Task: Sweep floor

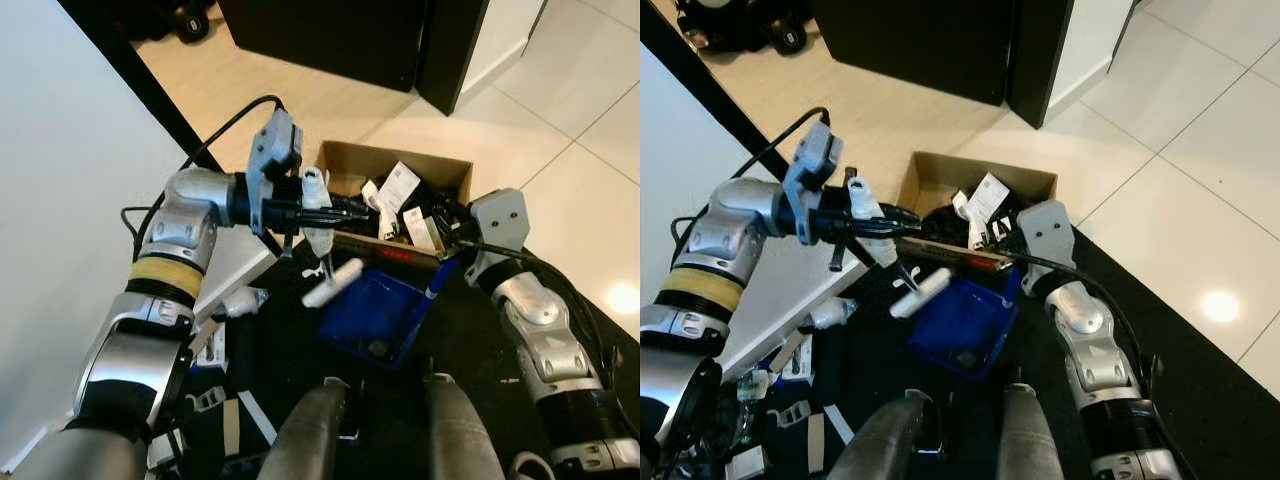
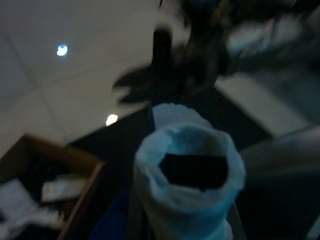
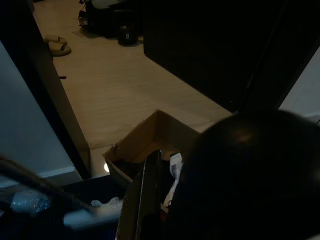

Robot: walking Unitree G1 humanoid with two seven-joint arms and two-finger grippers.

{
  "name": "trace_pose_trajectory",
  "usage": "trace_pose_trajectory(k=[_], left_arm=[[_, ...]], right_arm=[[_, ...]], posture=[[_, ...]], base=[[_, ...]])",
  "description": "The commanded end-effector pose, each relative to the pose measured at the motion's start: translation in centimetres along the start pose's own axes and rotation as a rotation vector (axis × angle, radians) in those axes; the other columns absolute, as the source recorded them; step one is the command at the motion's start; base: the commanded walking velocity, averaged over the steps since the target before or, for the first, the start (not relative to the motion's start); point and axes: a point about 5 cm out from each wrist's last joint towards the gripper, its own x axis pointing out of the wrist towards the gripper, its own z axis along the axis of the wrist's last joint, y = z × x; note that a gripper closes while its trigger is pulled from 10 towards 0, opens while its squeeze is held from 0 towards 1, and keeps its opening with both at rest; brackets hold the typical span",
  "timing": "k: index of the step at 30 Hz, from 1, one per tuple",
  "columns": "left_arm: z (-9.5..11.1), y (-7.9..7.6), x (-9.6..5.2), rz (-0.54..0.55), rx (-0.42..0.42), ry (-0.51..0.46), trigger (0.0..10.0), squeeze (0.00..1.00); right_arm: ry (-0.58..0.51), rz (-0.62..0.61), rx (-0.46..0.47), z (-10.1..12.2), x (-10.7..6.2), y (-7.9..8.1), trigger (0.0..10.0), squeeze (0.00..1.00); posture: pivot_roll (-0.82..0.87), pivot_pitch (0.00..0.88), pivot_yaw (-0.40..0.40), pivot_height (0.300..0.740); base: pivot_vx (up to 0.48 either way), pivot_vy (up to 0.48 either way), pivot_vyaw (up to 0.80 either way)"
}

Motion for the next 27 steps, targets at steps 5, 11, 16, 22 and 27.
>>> trace_pose_trajectory(k=[5,11,16,22,27], left_arm=[[-2.6,-0.1,0.9,0.068,0.037,0.131,10.0,0.00],[-4.7,-0.8,2.1,0.087,0.026,0.229,10.0,0.00],[-6.1,-1.7,3.3,0.088,-0.035,0.224,10.0,0.00],[-5.7,-1.5,4.9,0.130,-0.161,0.052,10.0,0.00],[-5.2,-1.3,5.4,0.116,-0.179,0.005,10.0,0.00]], right_arm=[[0.107,0.009,0.023,-2.2,-1.2,0.6,10.0,0.00],[0.112,0.008,0.020,-2.2,-1.8,0.5,10.0,0.00],[0.122,0.009,0.019,-2.3,-2.4,0.6,10.0,0.00],[0.128,0.004,0.019,-2.2,-2.9,0.5,10.0,0.00],[0.133,0.004,0.018,-2.2,-3.1,0.4,10.0,0.00]], posture=[[-0.05,0.412,0.112,0.740],[-0.07,0.443,0.113,0.740],[-0.09,0.462,0.116,0.740],[-0.11,0.480,0.114,0.740],[-0.11,0.479,0.115,0.740]], base=[[0.000,0.000,0.00],[0.000,0.000,0.00],[0.000,0.000,0.00],[0.000,0.000,0.00],[0.000,0.000,0.00]])
